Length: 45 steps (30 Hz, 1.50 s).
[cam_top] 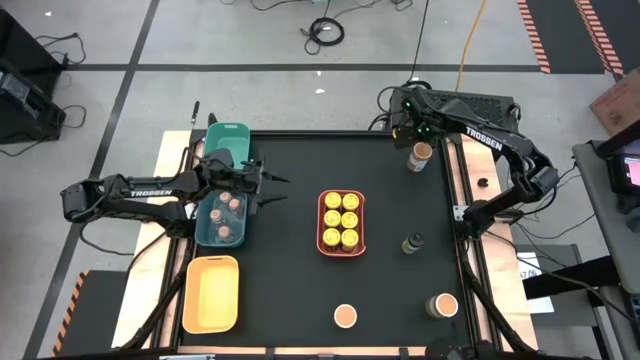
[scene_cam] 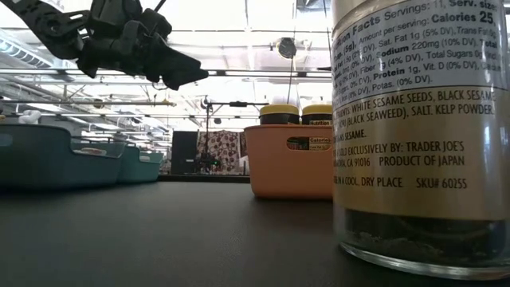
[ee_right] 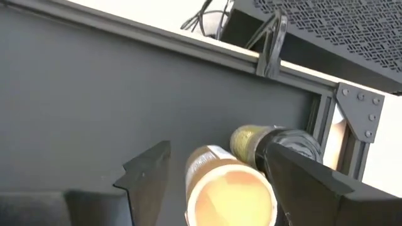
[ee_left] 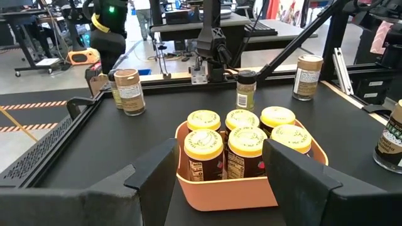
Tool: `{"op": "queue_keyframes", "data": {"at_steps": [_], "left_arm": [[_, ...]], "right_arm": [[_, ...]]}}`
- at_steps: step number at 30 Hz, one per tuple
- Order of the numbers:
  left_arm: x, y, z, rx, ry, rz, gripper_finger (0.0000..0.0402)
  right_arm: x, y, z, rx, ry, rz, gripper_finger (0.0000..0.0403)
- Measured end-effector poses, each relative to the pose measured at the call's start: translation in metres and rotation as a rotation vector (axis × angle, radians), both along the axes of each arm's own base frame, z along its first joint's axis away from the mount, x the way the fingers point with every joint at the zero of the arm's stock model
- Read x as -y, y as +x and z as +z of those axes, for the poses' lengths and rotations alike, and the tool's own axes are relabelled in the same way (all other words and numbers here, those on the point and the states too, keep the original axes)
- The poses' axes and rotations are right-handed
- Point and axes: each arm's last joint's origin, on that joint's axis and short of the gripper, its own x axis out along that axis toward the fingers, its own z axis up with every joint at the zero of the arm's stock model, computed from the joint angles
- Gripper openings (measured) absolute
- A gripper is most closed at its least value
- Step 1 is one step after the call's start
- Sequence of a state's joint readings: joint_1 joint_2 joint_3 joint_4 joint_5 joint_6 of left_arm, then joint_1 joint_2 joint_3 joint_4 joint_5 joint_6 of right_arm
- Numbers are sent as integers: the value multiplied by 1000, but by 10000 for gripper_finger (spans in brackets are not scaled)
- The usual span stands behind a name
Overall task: Sort spices by type
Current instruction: Put the golden seasoning bottle in the green bin
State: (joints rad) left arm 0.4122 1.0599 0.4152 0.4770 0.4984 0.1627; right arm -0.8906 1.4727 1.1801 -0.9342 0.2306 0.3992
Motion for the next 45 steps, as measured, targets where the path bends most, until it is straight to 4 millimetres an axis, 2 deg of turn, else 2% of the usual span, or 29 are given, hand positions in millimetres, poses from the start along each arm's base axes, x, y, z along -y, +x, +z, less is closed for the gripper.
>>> {"op": "queue_keyframes", "data": {"at_steps": [10, 19, 23, 30, 35, 39, 45], "left_arm": [[0, 0, 0, 0, 0, 0, 235], [0, 0, 0, 0, 1, 0, 235], [0, 0, 0, 0, 0, 0, 235], [0, 0, 0, -2, -1, 0, 235], [0, 0, -1, -11, -4, 0, 235], [0, 0, -1, -12, -4, 0, 235], [0, 0, -1, -12, -4, 0, 235]], "right_arm": [[1, 1, 1, 39, -12, -75, 268], [-6, -4, -2, 9, 79, -95, 350], [-12, -4, -4, -7, 115, -141, 374], [-17, -3, -6, -4, 133, -195, 379], [-21, -8, -24, -31, 165, -218, 380], [-18, -5, -38, 5, 123, -199, 380], [-16, -4, -42, 43, 99, -223, 376]]}}
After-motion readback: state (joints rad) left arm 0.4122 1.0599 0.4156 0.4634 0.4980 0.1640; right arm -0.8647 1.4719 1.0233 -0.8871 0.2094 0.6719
